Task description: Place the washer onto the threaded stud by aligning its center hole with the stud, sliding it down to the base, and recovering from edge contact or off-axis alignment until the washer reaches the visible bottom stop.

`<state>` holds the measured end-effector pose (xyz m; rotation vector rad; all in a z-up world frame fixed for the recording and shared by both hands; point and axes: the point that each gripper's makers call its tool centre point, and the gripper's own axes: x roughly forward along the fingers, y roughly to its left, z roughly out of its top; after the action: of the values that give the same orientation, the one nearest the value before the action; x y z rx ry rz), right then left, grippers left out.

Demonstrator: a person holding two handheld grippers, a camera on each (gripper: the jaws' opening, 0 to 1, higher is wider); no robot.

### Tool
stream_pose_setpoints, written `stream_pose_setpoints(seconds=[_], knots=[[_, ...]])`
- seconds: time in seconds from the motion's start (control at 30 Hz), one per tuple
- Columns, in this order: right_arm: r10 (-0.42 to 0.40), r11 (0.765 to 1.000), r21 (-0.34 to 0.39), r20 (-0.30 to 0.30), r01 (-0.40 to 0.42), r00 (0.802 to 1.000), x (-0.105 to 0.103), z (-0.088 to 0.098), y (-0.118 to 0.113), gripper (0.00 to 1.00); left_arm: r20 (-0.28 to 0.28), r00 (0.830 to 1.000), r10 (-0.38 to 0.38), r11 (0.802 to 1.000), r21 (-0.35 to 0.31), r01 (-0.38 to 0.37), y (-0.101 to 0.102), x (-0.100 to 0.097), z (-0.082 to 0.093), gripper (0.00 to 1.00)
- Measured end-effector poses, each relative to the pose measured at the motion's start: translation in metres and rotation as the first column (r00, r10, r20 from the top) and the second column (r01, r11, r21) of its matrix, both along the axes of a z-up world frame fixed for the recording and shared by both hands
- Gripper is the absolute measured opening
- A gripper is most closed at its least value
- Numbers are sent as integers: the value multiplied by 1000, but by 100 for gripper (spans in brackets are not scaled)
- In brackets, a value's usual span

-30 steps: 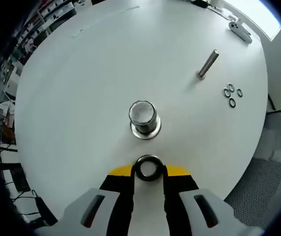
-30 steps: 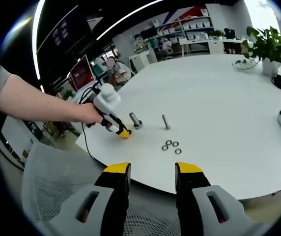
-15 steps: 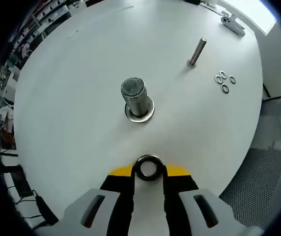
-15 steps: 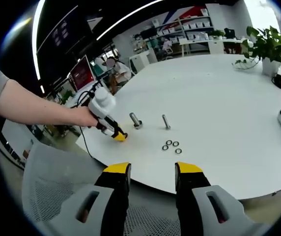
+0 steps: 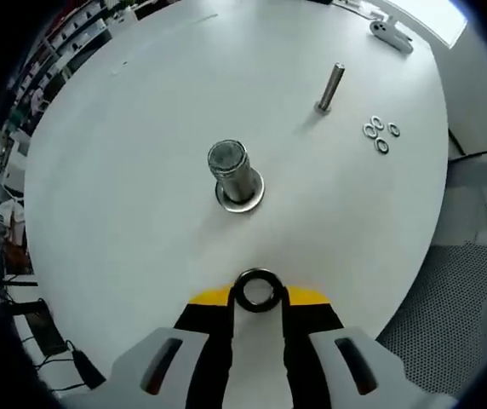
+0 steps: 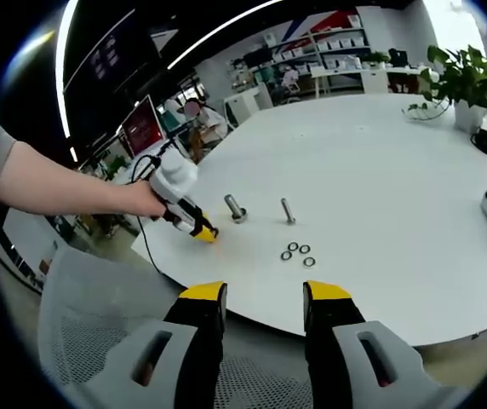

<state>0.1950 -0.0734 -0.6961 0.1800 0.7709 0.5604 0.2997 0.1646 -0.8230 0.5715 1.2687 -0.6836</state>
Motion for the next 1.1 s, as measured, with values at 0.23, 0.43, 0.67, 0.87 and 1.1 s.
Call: stream_pose_setpoints(seconds=[0.23, 0.43, 0.67, 0.87, 1.1], knots=[[-9, 1000, 6, 1, 9, 1000, 1, 1, -1, 38, 35, 996, -77, 997, -13, 78, -13, 7, 19, 19], [-6, 1000, 5, 1, 6, 1000, 0, 1, -1, 38, 69, 989, -130, 991, -26, 132, -23, 17, 42, 19], [-6, 1000, 6, 3, 6, 1000, 1, 1, -1, 38, 107, 984, -144, 988, -38, 149, -29, 32, 60, 19], [-10, 1000, 11, 5, 10, 1000, 1, 2, -1, 38, 126, 981, -149, 986, -49, 157, -38, 39, 65, 19], [-9, 1000, 11, 4, 9, 1000, 1, 1, -1, 38, 132, 978, -162, 985, -39, 168, -45, 50, 62, 19]])
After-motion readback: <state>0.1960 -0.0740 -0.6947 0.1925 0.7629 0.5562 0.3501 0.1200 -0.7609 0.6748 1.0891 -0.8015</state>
